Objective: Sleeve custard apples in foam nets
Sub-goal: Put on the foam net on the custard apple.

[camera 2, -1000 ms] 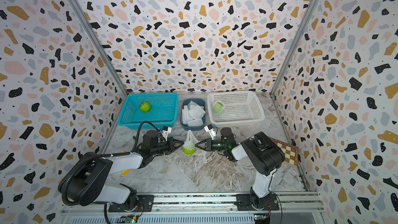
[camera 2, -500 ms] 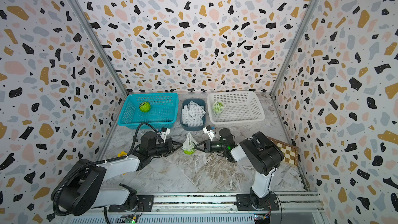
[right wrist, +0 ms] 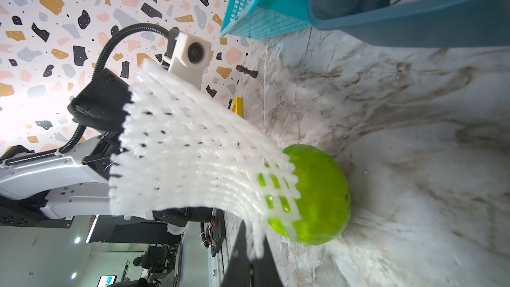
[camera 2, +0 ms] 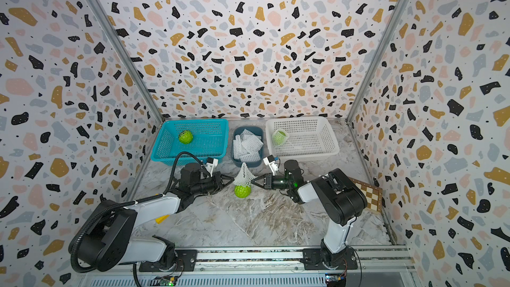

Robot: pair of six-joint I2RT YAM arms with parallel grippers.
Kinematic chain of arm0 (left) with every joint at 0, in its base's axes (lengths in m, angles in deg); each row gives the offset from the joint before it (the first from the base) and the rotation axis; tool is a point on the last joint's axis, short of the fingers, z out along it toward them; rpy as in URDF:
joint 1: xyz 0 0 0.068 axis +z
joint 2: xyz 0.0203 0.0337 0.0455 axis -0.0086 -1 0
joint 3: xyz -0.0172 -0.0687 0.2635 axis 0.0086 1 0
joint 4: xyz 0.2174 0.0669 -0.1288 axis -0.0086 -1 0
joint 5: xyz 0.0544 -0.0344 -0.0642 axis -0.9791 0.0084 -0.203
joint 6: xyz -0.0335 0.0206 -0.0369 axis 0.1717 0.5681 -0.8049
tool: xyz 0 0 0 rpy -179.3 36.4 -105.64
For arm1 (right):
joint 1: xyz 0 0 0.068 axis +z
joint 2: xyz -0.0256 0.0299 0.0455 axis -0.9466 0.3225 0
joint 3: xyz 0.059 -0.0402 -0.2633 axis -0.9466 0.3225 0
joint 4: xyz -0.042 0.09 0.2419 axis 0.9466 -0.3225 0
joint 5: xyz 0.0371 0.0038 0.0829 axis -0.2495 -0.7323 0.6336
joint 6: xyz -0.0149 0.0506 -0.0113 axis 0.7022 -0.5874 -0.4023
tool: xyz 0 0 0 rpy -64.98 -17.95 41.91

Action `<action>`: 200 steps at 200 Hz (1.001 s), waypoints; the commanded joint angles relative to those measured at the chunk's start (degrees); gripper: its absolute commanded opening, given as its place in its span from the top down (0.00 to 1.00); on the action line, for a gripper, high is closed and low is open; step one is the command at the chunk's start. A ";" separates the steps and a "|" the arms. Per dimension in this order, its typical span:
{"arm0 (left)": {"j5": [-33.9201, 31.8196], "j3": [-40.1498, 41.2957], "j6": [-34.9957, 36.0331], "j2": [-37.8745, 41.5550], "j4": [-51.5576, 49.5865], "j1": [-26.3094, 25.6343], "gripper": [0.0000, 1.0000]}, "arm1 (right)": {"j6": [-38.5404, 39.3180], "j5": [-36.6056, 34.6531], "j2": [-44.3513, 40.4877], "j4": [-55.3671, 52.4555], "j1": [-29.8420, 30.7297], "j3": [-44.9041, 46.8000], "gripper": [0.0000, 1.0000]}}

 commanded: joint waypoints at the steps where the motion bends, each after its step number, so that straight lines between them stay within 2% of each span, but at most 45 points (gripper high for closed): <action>1: 1.44 -1.16 0.70 -2.09 2.93 0.31 1.00 | 0.78 0.32 -0.89 -0.28 0.27 -1.11 1.00; 43: 3.65 0.70 -2.68 -4.35 8.30 0.36 1.00 | 0.23 1.28 0.28 0.22 1.21 -1.11 1.00; 99: 3.26 2.90 -1.32 -1.31 4.70 0.32 1.00 | -0.83 1.60 1.21 2.64 2.12 1.15 1.00; 200: 3.16 4.42 -1.11 -1.63 3.86 0.33 1.00 | -2.04 1.80 2.28 5.46 2.51 3.71 1.00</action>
